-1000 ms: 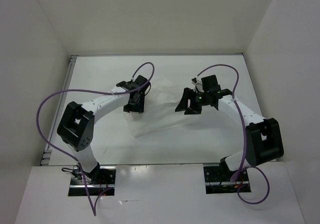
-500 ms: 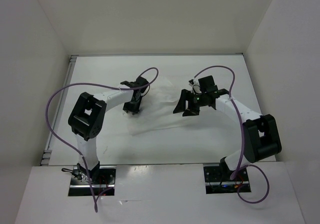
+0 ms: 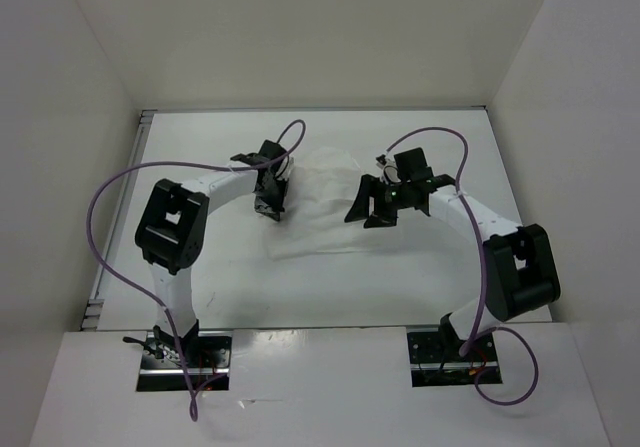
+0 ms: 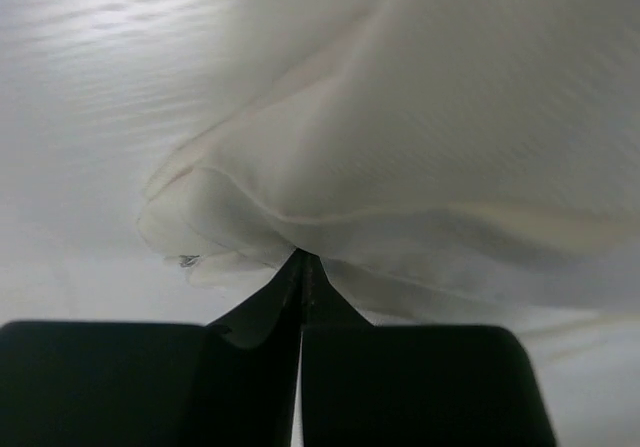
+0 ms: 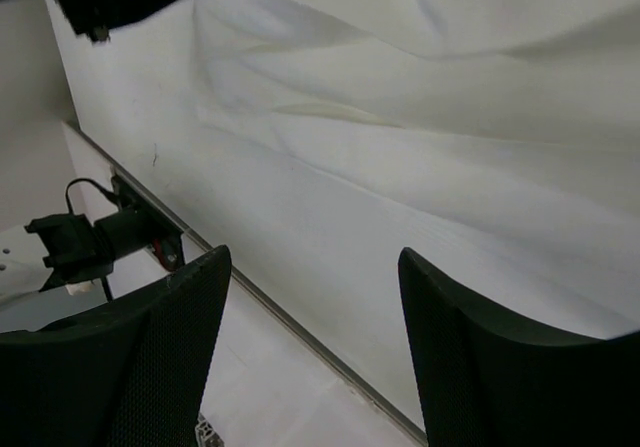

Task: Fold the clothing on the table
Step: Move the skirt to the center of the board

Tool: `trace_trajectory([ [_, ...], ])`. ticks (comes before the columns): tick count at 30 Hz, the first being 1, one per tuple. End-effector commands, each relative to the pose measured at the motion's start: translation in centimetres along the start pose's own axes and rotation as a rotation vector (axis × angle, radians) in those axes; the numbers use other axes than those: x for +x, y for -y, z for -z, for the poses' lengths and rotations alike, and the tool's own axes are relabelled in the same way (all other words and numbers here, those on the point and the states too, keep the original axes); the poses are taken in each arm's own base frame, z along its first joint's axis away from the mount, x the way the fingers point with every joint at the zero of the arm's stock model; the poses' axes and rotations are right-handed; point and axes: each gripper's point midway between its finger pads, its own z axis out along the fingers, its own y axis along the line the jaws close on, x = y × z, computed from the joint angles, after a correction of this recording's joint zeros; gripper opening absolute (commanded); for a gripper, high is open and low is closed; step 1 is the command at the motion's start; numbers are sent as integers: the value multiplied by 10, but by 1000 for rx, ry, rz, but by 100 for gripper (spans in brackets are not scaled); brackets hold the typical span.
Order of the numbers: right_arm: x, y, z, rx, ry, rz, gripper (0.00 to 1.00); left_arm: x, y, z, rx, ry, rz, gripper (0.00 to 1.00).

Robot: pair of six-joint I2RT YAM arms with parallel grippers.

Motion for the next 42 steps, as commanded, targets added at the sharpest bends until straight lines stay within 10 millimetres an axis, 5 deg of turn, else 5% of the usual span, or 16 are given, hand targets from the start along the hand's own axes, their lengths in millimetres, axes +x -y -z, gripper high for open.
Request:
trace_trajectory([
  [1,-27,-1,-5,54,55,29,73,7,82,30,309,8,-30,0],
  [3,-30,7,-14,79,30,8,73,18,111,45,402,-11,-40,0],
  [6,-25,18,-28,105,-16,-70,62,21,129,55,435,-2,-51,0],
  [8,-24,35,-33,182,-11,-109,28,20,129,63,442,13,-45,0],
  [11,-16,67,-45,304,-44,-168,0,23,122,60,401,7,-48,0],
  [16,-29,98,-56,437,-28,-206,0,24,123,61,409,3,-49,0],
  [22,-102,119,-60,529,78,-173,0,16,126,82,430,57,-58,2],
  [26,-160,95,-52,505,195,-84,0,12,126,94,435,76,-83,12],
  [28,-173,67,-40,432,206,-32,1,9,126,101,439,95,-108,33],
  [30,-179,50,-26,403,237,-4,3,3,125,106,434,122,-127,42],
  [34,-161,18,1,308,236,29,13,-12,109,96,354,152,-145,56],
  [39,-133,-11,36,239,278,51,18,-30,85,65,250,181,-133,57],
  [42,-114,-9,44,240,274,37,20,-39,72,47,229,188,-92,56],
])
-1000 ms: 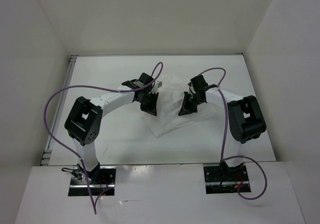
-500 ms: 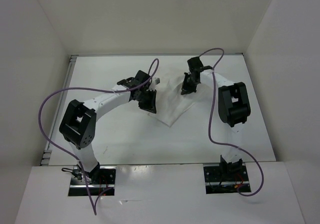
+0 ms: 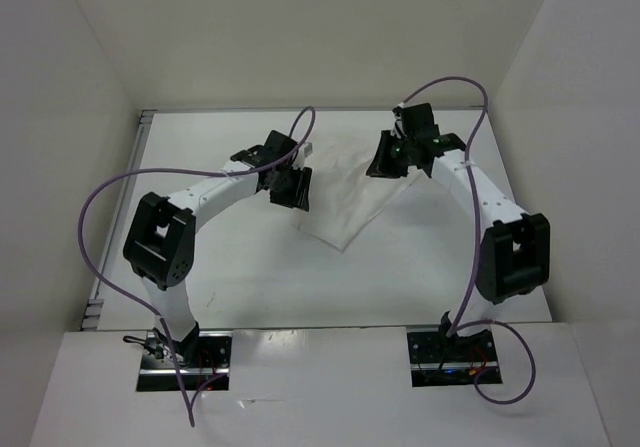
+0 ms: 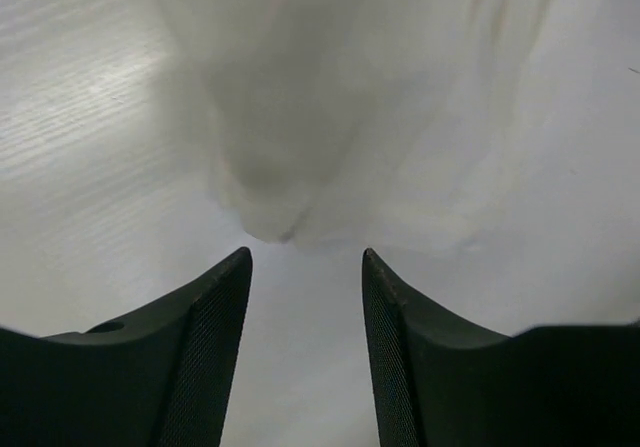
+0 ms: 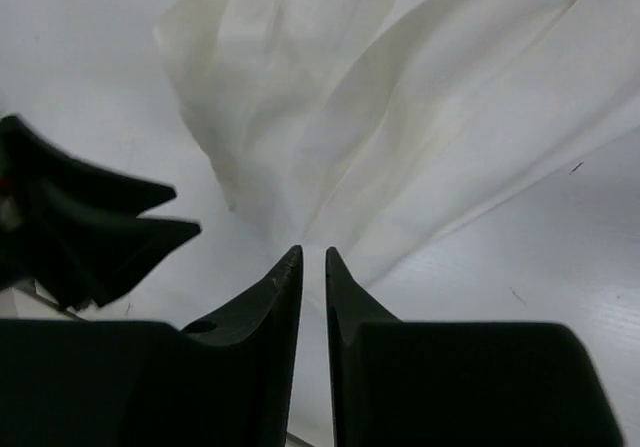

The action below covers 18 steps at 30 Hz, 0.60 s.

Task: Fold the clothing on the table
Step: Move the skirt to the center of the board, then flatten the skirt out

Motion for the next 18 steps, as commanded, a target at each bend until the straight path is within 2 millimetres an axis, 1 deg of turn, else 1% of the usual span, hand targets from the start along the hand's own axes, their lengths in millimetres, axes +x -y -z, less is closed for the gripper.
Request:
trace_trajectory([
  [1,14,-9,27,-40,18,2,21,-14,-27,-19,-69,40,4,56],
  [3,15,-10,33,-47,33,7,21,-14,-30,-28,-70,38,-11,56],
  [4,19,-10,37,-49,35,-5,21,-9,-32,-35,-88,23,-43,56],
  [5,16,-12,40,-57,51,0,21,-10,-35,-35,-104,25,-62,56],
  [7,20,-13,42,-69,49,-12,21,-12,-38,-43,-138,14,-106,56],
  [9,20,-14,43,-74,56,-22,22,-11,-36,-47,-144,8,-130,56],
  [10,23,-13,44,-73,55,-22,22,-7,-32,-51,-113,-8,-142,56],
  [12,23,-13,44,-73,55,-22,22,-4,-29,-51,-89,-23,-149,56],
  [13,23,-13,44,-73,55,-22,22,-8,-25,-45,-72,-10,-161,56],
  [14,23,-13,44,-73,55,-31,22,-5,-20,-44,-46,-8,-162,56],
  [15,27,-13,43,-77,43,-34,22,-2,-19,-42,-32,-14,-171,56],
  [16,27,-13,43,-77,42,-34,22,-3,-18,-41,-30,-4,-173,56],
  [17,27,-13,43,-77,42,-34,22,0,-17,-39,-22,-8,-172,56],
  [18,26,-12,40,-77,42,-34,22,0,-17,-39,-22,-8,-183,56],
])
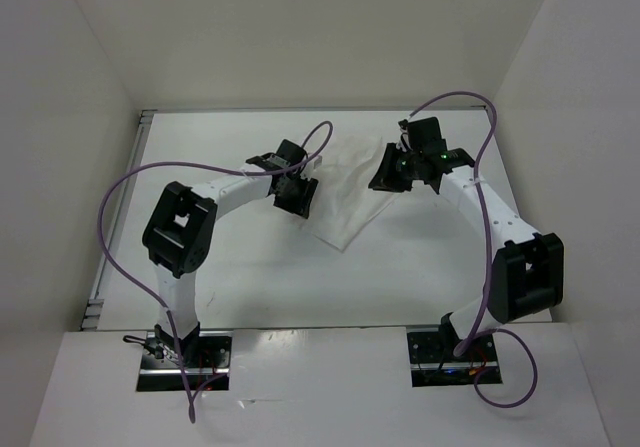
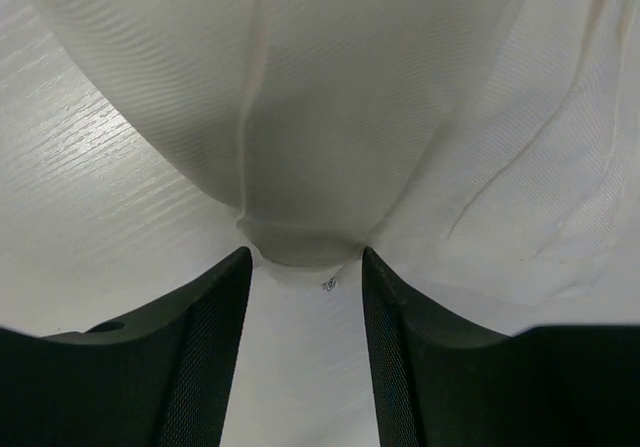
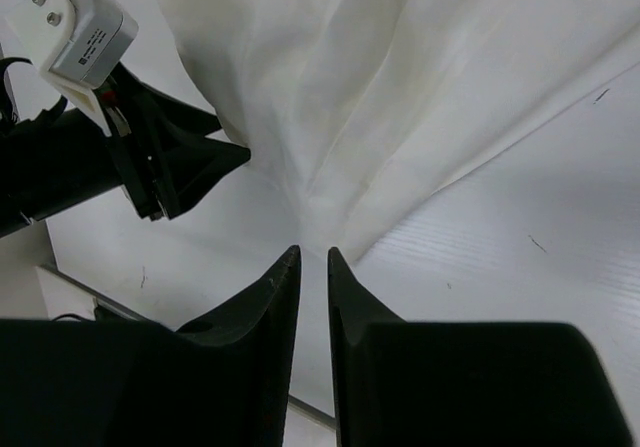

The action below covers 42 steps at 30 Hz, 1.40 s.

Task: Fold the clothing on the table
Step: Flatten the skirt out

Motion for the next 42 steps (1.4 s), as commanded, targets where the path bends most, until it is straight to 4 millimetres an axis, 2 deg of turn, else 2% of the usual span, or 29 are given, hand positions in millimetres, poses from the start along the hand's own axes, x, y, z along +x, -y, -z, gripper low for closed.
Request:
trace_trajectory([
  [1,-6,-14,10,-52,44,15,22,-9,10,13,59,50,-51,56],
  [5,-5,-14,8,-56,31,12,23,-6,13,10,83,38,-50,56],
  [10,-4,-12,5,-51,24,10,23,-9,28,13,109,50,-97,56],
  [13,-1,-15,4,-56,19,7,23,-7,26,10,96,42,-95,56],
  [16,1,-14,4,-51,11,4,23,3,25,-3,84,5,-99,53],
  [20,1,-14,4,-51,11,4,24,9,30,-7,26,-2,-135,48],
  [26,3,-13,5,-47,4,1,24,29,45,-15,-25,-42,-152,47],
  [28,5,-12,5,-42,-5,-2,24,38,46,-18,-53,-58,-146,52],
  [30,5,-12,5,-41,-5,-2,24,43,51,-21,-73,-62,-139,52],
  [34,9,-8,5,-29,-8,-5,24,56,51,-29,-108,-84,-116,53],
  [35,8,-9,7,-34,-1,-2,24,56,53,-30,-113,-82,-124,50],
  [38,9,-10,10,-34,0,-2,26,57,53,-35,-116,-90,-114,21],
  [40,9,-10,10,-34,0,7,26,43,58,-32,-107,-58,-104,3],
  [41,7,-10,13,-30,12,10,26,41,64,-24,-102,-56,-112,0],
  [42,10,-8,11,-26,4,7,26,27,71,-16,-83,-23,-112,0],
])
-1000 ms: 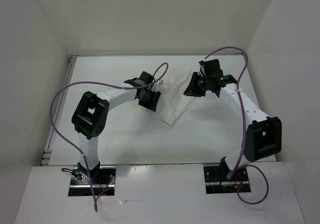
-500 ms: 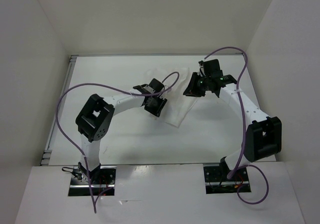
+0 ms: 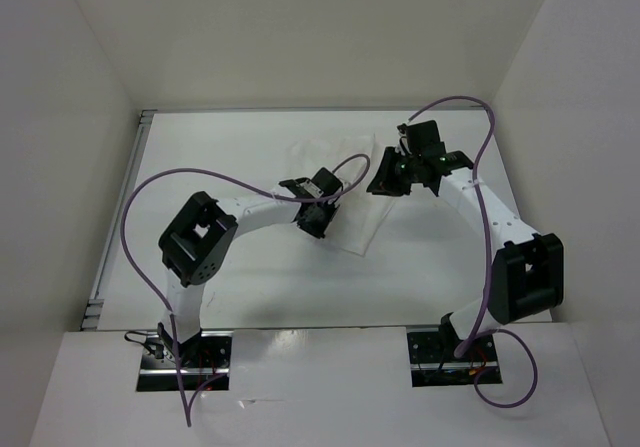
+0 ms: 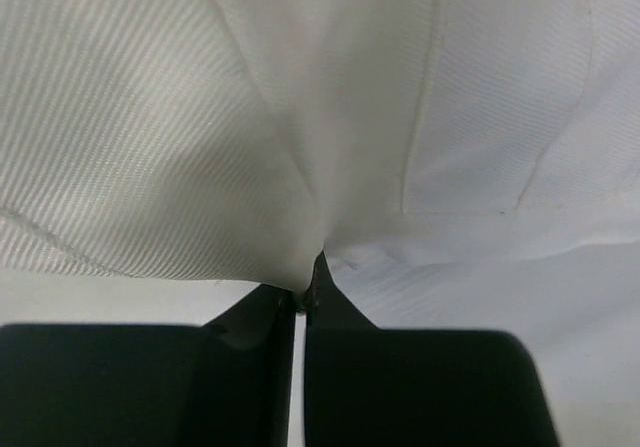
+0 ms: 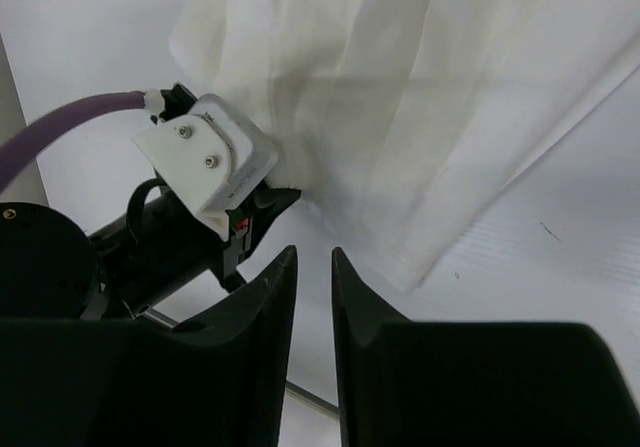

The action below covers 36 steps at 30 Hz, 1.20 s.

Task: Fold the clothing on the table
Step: Flatten the skirt out

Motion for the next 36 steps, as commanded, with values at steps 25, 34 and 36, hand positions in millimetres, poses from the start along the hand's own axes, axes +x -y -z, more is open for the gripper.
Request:
trace_trajectory([
  [25,-61,46,132,135,542,-144,47,-180,5,185,167,449,98,1],
  [34,-39,54,123,156,430,-109,48,37,9,126,302,-12,273,22],
  [36,-35,48,117,114,390,-105,48,63,16,138,324,-55,293,28],
])
